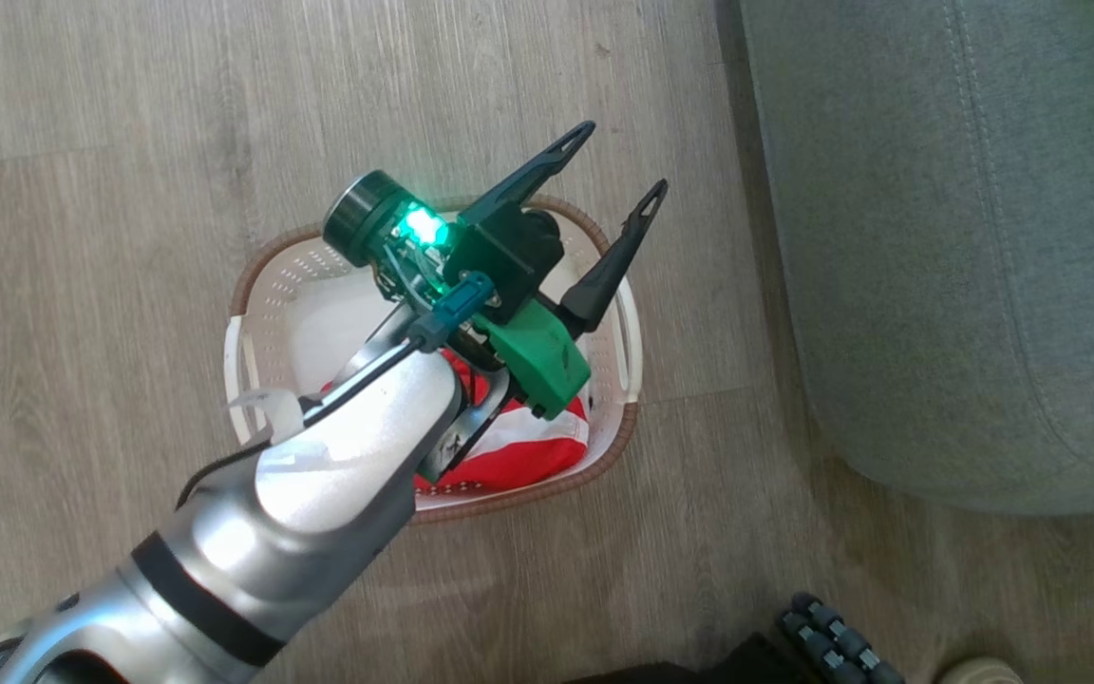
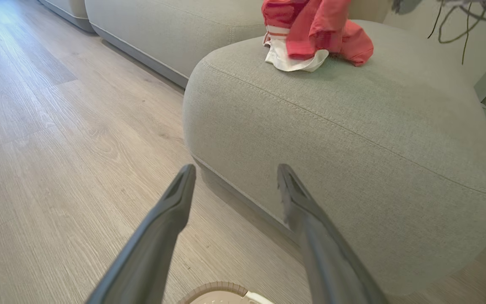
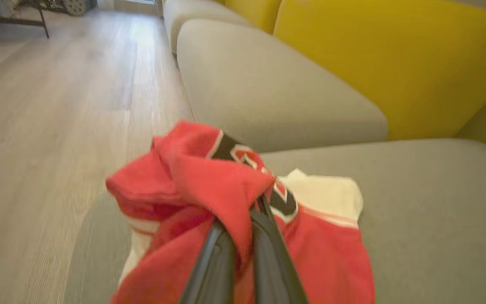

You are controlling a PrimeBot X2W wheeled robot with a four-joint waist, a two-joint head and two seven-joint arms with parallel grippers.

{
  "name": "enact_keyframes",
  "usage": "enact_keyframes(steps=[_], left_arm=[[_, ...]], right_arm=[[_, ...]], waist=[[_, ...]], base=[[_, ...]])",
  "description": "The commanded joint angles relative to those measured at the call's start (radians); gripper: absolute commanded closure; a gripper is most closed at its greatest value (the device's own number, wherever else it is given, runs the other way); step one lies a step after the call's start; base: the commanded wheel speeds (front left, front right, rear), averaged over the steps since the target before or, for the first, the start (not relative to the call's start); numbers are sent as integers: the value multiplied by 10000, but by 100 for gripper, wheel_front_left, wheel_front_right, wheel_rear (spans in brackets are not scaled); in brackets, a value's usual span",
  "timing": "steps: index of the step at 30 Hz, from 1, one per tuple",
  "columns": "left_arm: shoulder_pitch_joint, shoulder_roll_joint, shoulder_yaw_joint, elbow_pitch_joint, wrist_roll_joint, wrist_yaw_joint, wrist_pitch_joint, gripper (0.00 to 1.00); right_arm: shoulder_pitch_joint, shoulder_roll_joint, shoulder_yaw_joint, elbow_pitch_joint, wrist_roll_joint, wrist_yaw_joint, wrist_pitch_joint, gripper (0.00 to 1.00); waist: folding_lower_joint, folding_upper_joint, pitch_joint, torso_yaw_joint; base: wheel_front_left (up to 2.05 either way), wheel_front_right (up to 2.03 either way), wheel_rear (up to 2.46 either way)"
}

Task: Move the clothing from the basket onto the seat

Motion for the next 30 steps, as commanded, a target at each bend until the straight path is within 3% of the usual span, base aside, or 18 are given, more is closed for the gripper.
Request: enact_keyframes(steps=[1, 5, 7, 8, 20, 30], left_arm=[[-227, 147, 162, -439, 96, 32, 37, 0], [-204, 215, 146, -477, 60, 54, 81, 0], [-192, 244, 153, -487, 32, 70, 88, 0], [-184, 261, 157, -490, 21, 80, 83, 0], [253, 538, 456, -405, -386, 266, -286, 0], [881, 591, 893, -249, -785, 518, -827, 0]], right_arm=[[187, -56, -207, -217, -122, -4, -90, 100], [706, 281, -513, -84, -331, -4, -91, 100], [884, 452, -578, -90, -383, -4, -92, 18], [956, 540, -548, -92, -398, -4, -92, 0], [2751, 1082, 1198, -1634, 680, -4, -93, 0], [4244, 708, 2324, -3679, 1814, -4, -93, 0]], waist=[[-2, 1, 8, -40], [-2, 1, -11, -120], [-2, 1, -23, -173], [-2, 1, -30, -201], [-2, 1, -589, -672], [-2, 1, -1748, -587]], base=[[0, 0, 0], [0, 0, 0], [0, 0, 0], [0, 0, 0], [0, 0, 0], [0, 0, 0]])
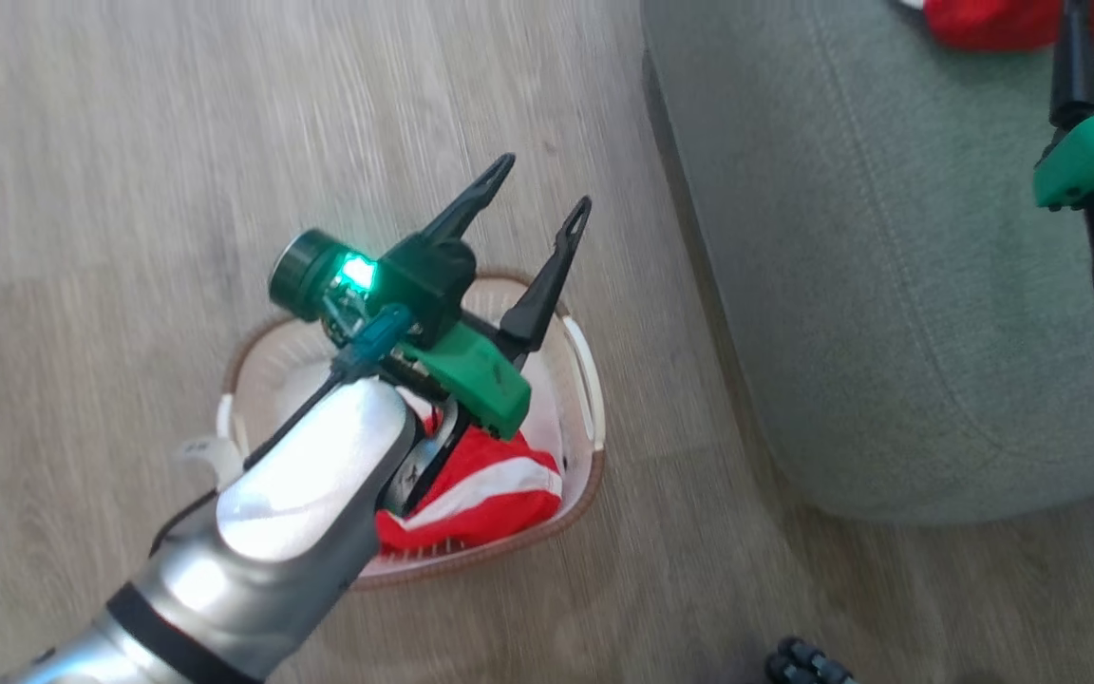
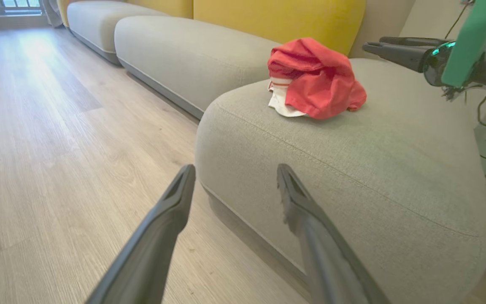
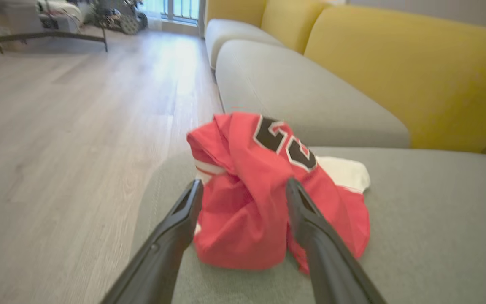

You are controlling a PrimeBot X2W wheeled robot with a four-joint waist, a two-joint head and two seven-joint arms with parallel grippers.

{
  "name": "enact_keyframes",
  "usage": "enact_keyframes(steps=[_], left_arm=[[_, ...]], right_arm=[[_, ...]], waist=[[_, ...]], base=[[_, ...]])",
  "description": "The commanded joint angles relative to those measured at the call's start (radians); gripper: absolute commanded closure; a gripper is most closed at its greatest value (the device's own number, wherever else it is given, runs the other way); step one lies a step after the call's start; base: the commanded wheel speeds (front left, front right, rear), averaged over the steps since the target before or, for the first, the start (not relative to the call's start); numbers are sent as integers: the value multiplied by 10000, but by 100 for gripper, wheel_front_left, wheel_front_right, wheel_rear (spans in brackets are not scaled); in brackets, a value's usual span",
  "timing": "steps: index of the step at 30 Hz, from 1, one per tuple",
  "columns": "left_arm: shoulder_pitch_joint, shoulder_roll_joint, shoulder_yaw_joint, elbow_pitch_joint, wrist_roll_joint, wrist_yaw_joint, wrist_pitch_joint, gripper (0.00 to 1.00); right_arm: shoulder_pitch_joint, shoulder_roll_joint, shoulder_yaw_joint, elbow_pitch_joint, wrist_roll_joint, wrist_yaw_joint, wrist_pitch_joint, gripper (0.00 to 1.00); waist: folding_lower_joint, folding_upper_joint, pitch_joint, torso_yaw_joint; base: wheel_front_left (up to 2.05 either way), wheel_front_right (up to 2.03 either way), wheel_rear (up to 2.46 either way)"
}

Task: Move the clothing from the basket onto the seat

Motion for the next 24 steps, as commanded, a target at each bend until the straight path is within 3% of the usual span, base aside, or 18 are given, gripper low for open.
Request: enact_keyframes(steps=[1, 11, 24], left_arm=[[20, 197, 415, -271, -56, 91, -100, 0], [1499, 301, 1479, -363, -310, 627, -310, 0], [4843, 520, 3591, -1298, 58, 1437, -316, 0]], right_arm=[[136, -138, 203, -462, 75, -4, -93, 0], [1655, 180, 616, -2158, 102, -4, -93, 0], [4911, 1779, -51, -4055, -218, -4, -93, 0]], waist=[[0, 0, -439, 126], [0, 0, -2296, 876], [0, 0, -4128, 1823]], base=[[0, 0, 0], [0, 0, 0], [0, 0, 0]])
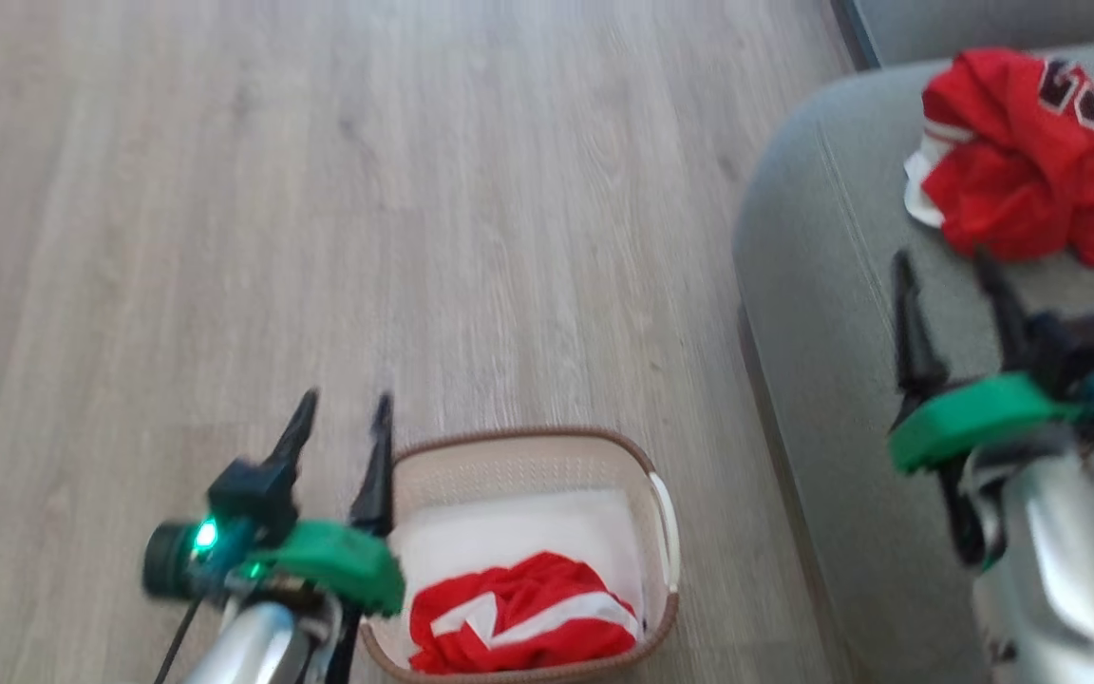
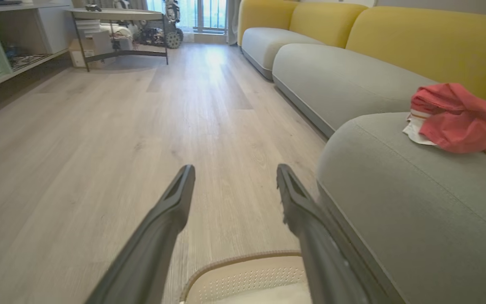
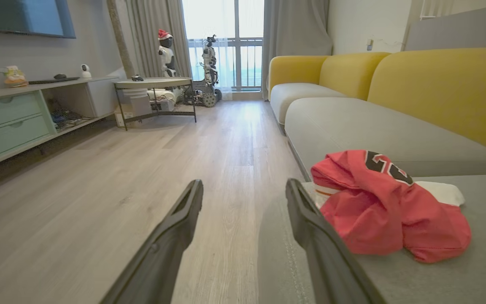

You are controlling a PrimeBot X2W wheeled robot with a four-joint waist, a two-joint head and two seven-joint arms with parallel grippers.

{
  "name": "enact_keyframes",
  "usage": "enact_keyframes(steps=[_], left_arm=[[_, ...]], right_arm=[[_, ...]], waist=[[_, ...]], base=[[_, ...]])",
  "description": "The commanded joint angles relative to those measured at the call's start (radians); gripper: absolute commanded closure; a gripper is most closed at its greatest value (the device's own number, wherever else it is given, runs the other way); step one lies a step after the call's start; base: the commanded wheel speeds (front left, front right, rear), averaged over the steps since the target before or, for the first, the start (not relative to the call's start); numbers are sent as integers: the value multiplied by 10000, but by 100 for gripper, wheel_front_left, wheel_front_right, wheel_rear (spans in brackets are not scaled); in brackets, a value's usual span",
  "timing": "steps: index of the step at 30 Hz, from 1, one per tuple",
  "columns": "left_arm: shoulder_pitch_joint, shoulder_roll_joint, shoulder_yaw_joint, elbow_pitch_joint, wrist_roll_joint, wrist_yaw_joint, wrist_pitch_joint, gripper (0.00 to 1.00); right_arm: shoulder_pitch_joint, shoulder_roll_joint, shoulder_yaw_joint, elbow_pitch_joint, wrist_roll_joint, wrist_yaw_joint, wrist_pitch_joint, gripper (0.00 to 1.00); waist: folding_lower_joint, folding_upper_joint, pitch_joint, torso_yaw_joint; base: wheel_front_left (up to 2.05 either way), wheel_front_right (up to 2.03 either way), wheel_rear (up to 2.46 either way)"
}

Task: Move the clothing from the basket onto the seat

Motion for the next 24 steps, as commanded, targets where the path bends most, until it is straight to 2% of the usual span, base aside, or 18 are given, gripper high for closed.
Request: enact_keyframes(steps=[1, 6, 14, 24], left_arm=[[82, 263, 727, -483, 117, 126, -121, 0], [1331, 194, 1657, -912, 386, 182, -121, 0], [2375, 3, 2489, -1299, 805, 70, -121, 0], [3172, -385, 3473, -1352, 1341, -491, -122, 0]], right_arm=[[176, 235, 165, -630, -186, -4, -93, 0], [1339, 684, 372, -1297, -467, -4, -93, 0], [2156, 770, 705, -1668, -126, -4, -93, 0], [3109, 774, 1125, -2337, 161, -4, -93, 0]], waist=[[1, -1, -445, 301], [1, -1, -791, 351], [1, -1, -985, 308], [1, -1, -1070, 410]], base=[[0, 0, 0], [0, 0, 0], [0, 0, 0], [0, 0, 0]])
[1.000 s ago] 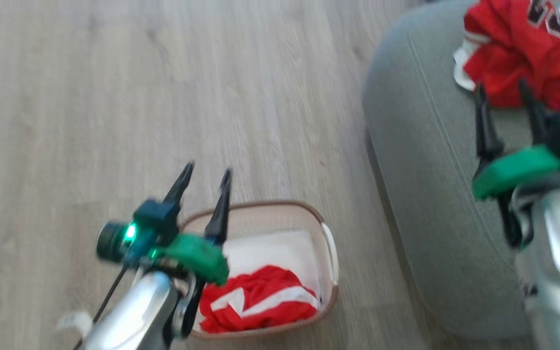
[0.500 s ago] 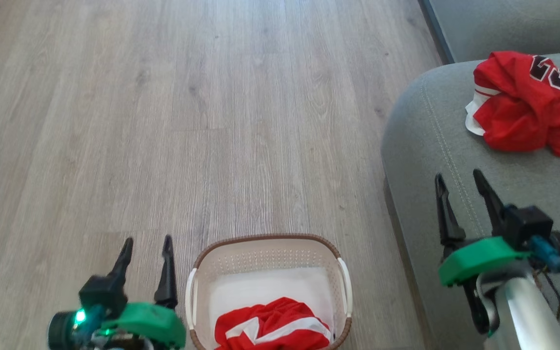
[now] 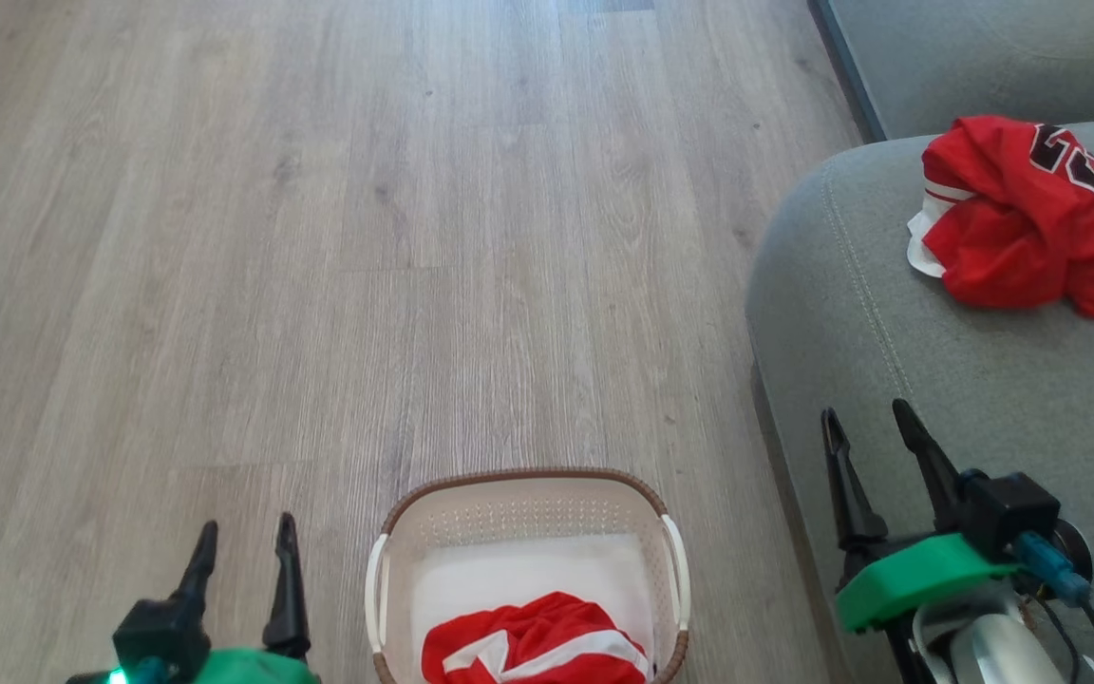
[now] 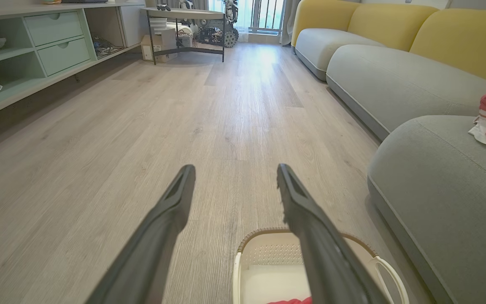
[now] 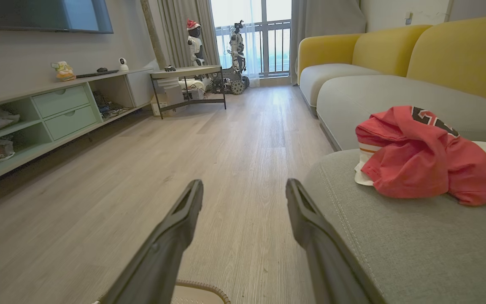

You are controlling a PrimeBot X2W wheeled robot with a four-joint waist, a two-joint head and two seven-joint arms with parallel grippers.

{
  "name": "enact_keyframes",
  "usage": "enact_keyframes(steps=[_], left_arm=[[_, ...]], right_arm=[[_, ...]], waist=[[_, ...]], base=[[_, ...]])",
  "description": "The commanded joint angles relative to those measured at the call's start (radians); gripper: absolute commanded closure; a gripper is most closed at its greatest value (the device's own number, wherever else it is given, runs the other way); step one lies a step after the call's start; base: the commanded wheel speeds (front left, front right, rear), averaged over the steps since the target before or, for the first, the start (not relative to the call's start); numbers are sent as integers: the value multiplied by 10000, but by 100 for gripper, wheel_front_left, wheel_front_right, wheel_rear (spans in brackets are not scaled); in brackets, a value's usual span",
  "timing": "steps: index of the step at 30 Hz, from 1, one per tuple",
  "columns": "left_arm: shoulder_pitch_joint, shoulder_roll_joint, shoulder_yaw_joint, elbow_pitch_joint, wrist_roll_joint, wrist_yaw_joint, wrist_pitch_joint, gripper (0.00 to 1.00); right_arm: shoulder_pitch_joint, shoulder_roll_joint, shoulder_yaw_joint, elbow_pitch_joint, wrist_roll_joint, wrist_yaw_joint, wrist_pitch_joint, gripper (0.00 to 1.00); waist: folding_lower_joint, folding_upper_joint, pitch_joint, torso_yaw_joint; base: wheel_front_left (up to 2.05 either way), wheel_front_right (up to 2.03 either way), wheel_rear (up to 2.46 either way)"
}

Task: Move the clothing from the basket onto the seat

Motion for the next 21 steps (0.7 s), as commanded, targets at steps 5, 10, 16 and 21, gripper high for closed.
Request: enact_keyframes(steps=[5, 10, 16, 21], left_arm=[[-315, -197, 701, -210, 314, -312, -122, 0], [-306, -413, 910, -110, 543, -555, -122, 0], [-313, -606, 1135, 26, 743, -820, -122, 0], [-311, -747, 1317, 98, 902, -983, -122, 0]], right_arm=[[-220, 52, 360, -482, 138, -4, -93, 0], [-243, 52, 421, -474, 198, -4, -93, 0], [-252, 52, 440, -458, 233, -4, -93, 0], [-264, 52, 421, -440, 220, -4, -93, 0]], waist=[[1, -1, 4, 32], [1, -1, 7, 55], [1, -1, 23, 91], [1, -1, 36, 90]], base=[[0, 0, 0], [0, 0, 0], [0, 0, 0], [0, 0, 0]])
